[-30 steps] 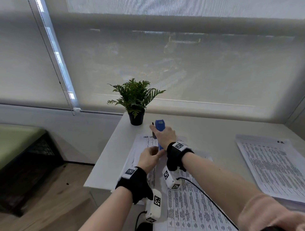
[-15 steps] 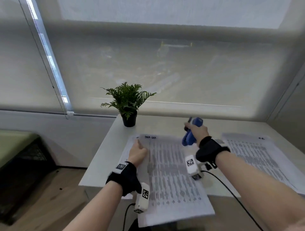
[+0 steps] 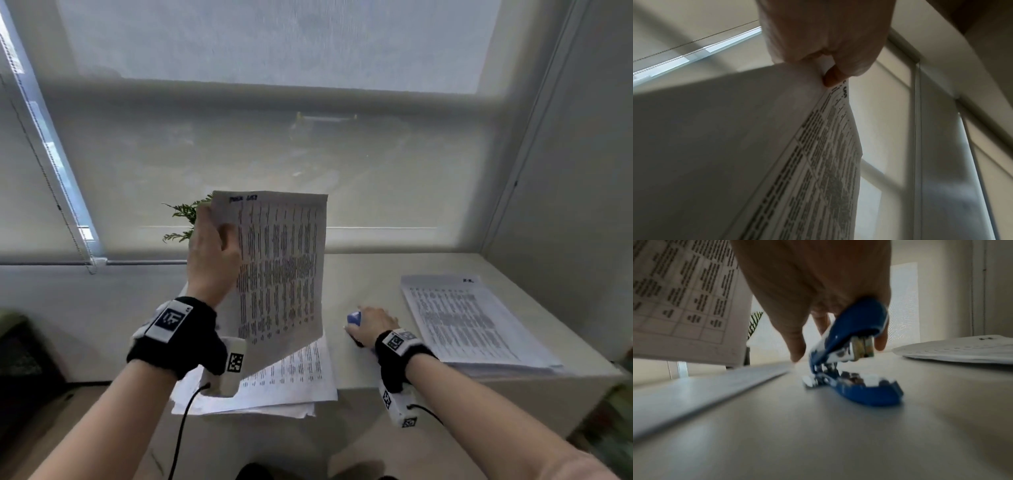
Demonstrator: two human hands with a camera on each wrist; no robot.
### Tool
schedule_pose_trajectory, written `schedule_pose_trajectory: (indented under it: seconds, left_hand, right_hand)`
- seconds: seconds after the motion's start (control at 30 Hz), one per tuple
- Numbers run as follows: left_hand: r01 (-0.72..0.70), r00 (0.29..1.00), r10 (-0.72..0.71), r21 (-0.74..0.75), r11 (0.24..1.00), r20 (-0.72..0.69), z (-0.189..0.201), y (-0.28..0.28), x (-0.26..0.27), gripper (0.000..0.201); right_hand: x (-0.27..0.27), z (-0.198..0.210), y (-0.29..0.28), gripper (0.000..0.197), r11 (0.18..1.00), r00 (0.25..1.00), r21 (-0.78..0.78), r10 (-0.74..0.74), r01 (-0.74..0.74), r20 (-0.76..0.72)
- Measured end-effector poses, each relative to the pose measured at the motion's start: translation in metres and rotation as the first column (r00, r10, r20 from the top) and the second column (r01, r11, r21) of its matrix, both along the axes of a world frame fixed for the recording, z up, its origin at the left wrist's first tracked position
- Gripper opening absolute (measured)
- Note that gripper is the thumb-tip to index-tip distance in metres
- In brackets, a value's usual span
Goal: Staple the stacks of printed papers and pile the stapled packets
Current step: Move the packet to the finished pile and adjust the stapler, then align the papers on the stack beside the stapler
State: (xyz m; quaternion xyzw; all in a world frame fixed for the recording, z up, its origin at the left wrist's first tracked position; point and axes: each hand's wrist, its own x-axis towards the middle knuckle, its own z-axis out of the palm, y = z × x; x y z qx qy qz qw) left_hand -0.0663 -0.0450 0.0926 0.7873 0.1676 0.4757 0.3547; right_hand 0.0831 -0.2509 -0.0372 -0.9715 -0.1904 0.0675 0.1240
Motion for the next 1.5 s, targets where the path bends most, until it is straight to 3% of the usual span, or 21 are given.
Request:
schedule_pose_trajectory:
  seconds: [0.07, 0.13, 0.17, 0.2, 0.27, 0.33, 0.43, 0.47, 0.53, 0.6, 0.67, 0.77, 0.83, 0.9, 0.97, 1.07, 1.17, 1.27, 1.33, 1.4, 1.5]
  left_hand:
    - [-0.001, 1.000, 0.004, -0.098, 0.995, 0.028, 0.007, -0.004, 0.002, 0.020]
    - [0.024, 0.999, -0.013, -0.245, 0.969, 0.046, 0.008, -0.003, 0.012, 0.022]
    - [0.041, 0.998, -0.026, -0.315, 0.948, 0.054, 0.006, 0.000, 0.020, 0.022]
    - [0.077, 0.996, -0.057, -0.390, 0.918, 0.062, 0.003, 0.000, 0.028, 0.020]
    - [0.152, 0.988, -0.150, -0.507, 0.849, 0.046, -0.007, -0.006, 0.046, 0.018]
    - [0.228, 0.966, -0.258, -0.569, 0.790, 0.029, -0.016, -0.022, 0.059, 0.019]
    - [0.315, 0.879, -0.473, -0.673, 0.670, -0.059, -0.033, -0.047, 0.072, 0.028]
    - [0.308, 0.857, -0.501, -0.661, 0.684, -0.120, -0.042, -0.053, 0.074, 0.032]
    - [0.267, 0.831, -0.460, -0.501, 0.823, -0.312, -0.064, -0.055, 0.074, 0.033]
    - [0.213, 0.787, -0.326, -0.265, 0.940, -0.523, -0.091, -0.043, 0.067, 0.024]
    - [0.120, 0.644, -0.123, -0.060, 0.991, -0.755, -0.118, -0.021, 0.056, 0.020]
    - [-0.099, 0.380, 0.132, 0.101, 0.990, -0.916, -0.145, 0.010, 0.034, 0.048]
    - [-0.211, 0.278, 0.161, 0.103, 0.972, -0.947, -0.152, 0.023, 0.021, 0.072]
    - [-0.214, 0.221, 0.152, 0.105, 0.971, -0.963, -0.160, 0.033, 0.015, 0.096]
    - [-0.192, 0.191, 0.166, 0.129, 0.973, -0.967, -0.164, 0.039, 0.016, 0.104]
    - [-0.199, 0.187, 0.147, 0.109, 0.974, -0.971, -0.157, 0.036, 0.018, 0.100]
    - [-0.226, 0.226, 0.109, 0.057, 0.972, -0.968, -0.148, 0.031, 0.018, 0.100]
    - [-0.236, 0.226, 0.079, 0.024, 0.971, -0.971, -0.142, 0.027, 0.015, 0.104]
    - [-0.214, 0.243, 0.058, 0.005, 0.977, -0.968, -0.142, 0.023, 0.012, 0.103]
    - [-0.150, 0.263, 0.009, -0.032, 0.988, -0.965, -0.144, 0.016, 0.010, 0.098]
    - [-0.011, 0.227, -0.035, -0.039, 0.999, -0.973, -0.152, 0.005, 0.009, 0.093]
  right_hand:
    - [-0.005, 0.020, -0.005, 0.046, 0.947, 0.998, 0.313, -0.059, 0.068, -0.039]
    - [-0.012, 0.044, -0.018, 0.056, 0.668, 0.968, 0.723, 0.015, 0.176, -0.249]
    - [-0.018, 0.054, -0.025, 0.057, 0.540, 0.931, 0.811, 0.129, 0.223, -0.342]
    - [-0.023, 0.062, -0.036, 0.052, 0.480, 0.884, 0.840, 0.238, 0.253, -0.402]
    - [-0.032, 0.067, -0.055, 0.032, 0.451, 0.822, 0.851, 0.353, 0.270, -0.448]
    - [-0.033, 0.061, -0.074, 0.032, 0.462, 0.832, 0.833, 0.296, 0.305, -0.469]
    - [-0.021, 0.051, -0.113, 0.027, 0.298, 0.850, 0.844, 0.155, 0.446, -0.504]
    - [-0.013, 0.049, -0.130, 0.024, 0.239, 0.849, 0.840, 0.095, 0.487, -0.520]
    - [0.013, 0.041, -0.164, 0.023, 0.173, 0.828, 0.810, -0.095, 0.561, -0.553]
    - [0.043, 0.028, -0.197, 0.028, 0.242, 0.773, 0.746, -0.348, 0.620, -0.530]
    - [0.069, 0.016, -0.220, 0.035, 0.393, 0.739, 0.648, -0.520, 0.652, -0.429]
    - [0.087, 0.008, -0.236, 0.036, 0.564, 0.724, 0.463, -0.602, 0.684, -0.336]
    - [0.088, 0.008, -0.235, 0.043, 0.631, 0.713, 0.332, -0.636, 0.701, -0.296]
    - [0.081, 0.013, -0.225, 0.058, 0.658, 0.702, 0.245, -0.677, 0.712, -0.221]
    - [0.071, 0.021, -0.205, 0.063, 0.719, 0.729, 0.143, -0.684, 0.680, -0.025]
    - [0.055, 0.030, -0.158, 0.049, 0.885, 0.866, 0.116, -0.466, 0.451, 0.182]
    - [0.035, 0.022, -0.098, 0.041, 0.961, 0.978, 0.237, -0.174, 0.144, 0.111]
    - [0.015, 0.003, -0.049, 0.054, 0.971, 0.995, 0.237, 0.023, 0.001, -0.101]
    - [0.010, -0.010, -0.029, 0.055, 0.995, 0.989, 0.093, 0.031, -0.017, -0.145]
    - [0.008, -0.017, -0.018, 0.047, 0.999, 0.996, -0.036, 0.015, -0.018, -0.086]
    - [0.011, -0.019, -0.011, 0.044, 0.989, 0.998, -0.144, -0.041, 0.033, -0.050]
